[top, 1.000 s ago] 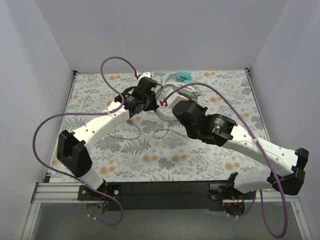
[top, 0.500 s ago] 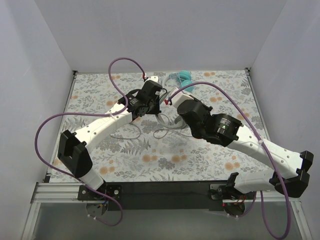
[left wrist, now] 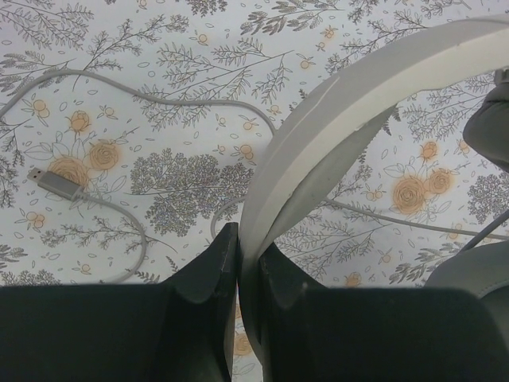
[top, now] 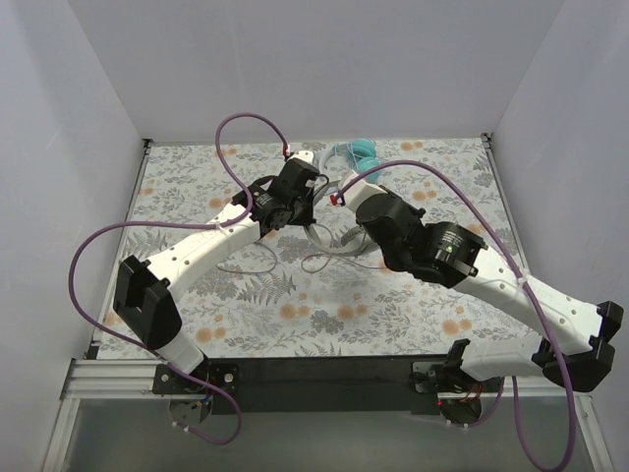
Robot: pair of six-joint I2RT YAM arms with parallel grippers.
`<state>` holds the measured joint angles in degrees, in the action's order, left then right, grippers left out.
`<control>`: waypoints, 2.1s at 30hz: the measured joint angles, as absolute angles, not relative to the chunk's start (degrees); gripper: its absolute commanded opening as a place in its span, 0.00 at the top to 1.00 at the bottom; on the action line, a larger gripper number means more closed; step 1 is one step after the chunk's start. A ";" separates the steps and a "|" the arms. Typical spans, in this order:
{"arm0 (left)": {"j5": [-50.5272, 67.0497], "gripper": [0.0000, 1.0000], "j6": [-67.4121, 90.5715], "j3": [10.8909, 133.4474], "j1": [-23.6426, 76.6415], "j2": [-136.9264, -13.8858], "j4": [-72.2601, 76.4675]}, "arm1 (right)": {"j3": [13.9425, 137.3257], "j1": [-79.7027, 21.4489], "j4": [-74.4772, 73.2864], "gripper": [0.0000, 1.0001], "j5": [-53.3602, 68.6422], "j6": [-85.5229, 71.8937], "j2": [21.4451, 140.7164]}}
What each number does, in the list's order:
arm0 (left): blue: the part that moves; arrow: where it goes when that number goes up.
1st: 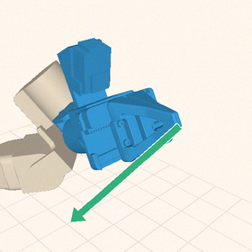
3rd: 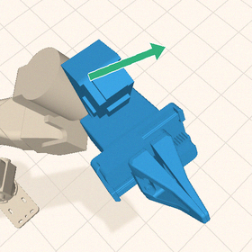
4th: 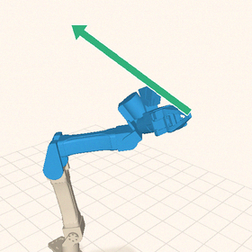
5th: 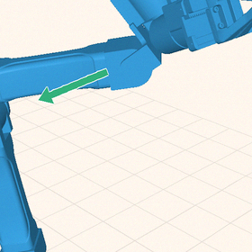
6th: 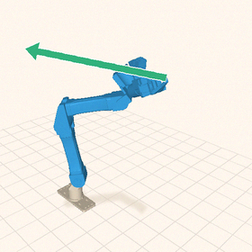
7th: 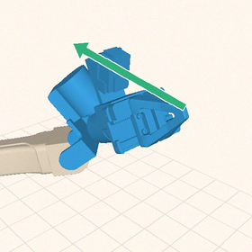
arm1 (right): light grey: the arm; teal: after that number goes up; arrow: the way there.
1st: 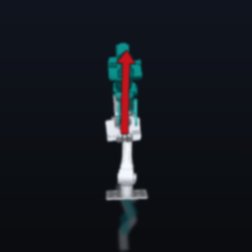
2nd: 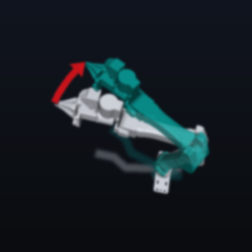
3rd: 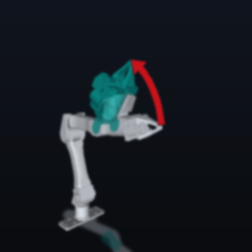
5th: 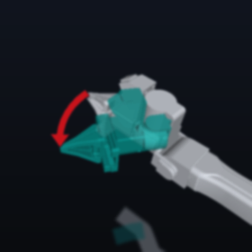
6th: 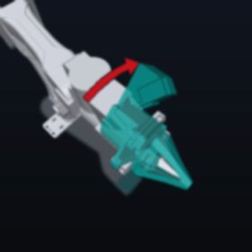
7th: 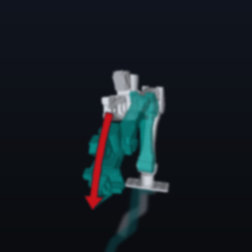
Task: Wrap the headphones
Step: Wrap the headphone cable with the right arm
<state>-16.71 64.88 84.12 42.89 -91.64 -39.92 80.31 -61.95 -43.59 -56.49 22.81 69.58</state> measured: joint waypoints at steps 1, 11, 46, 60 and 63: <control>-16.51 1.00 64.64 84.12 42.94 -91.64 -39.90 | 80.62 -61.82 -43.66 0.99 -56.14 23.00 69.65; -13.34 1.00 62.04 83.22 43.64 -91.61 -38.35 | 85.45 -60.69 -43.42 0.99 -50.65 26.65 69.91; 1.34 1.00 54.76 78.67 44.01 -85.36 -33.85 | 82.26 -49.74 -36.67 0.91 -21.76 28.86 71.61; 4.67 1.00 54.50 78.35 44.07 -82.15 -34.24 | 78.83 -41.93 -32.42 0.83 -10.17 24.84 68.60; 5.91 1.00 54.41 78.35 44.10 -80.90 -34.24 | 78.83 -40.47 -31.62 0.83 -8.47 24.25 67.92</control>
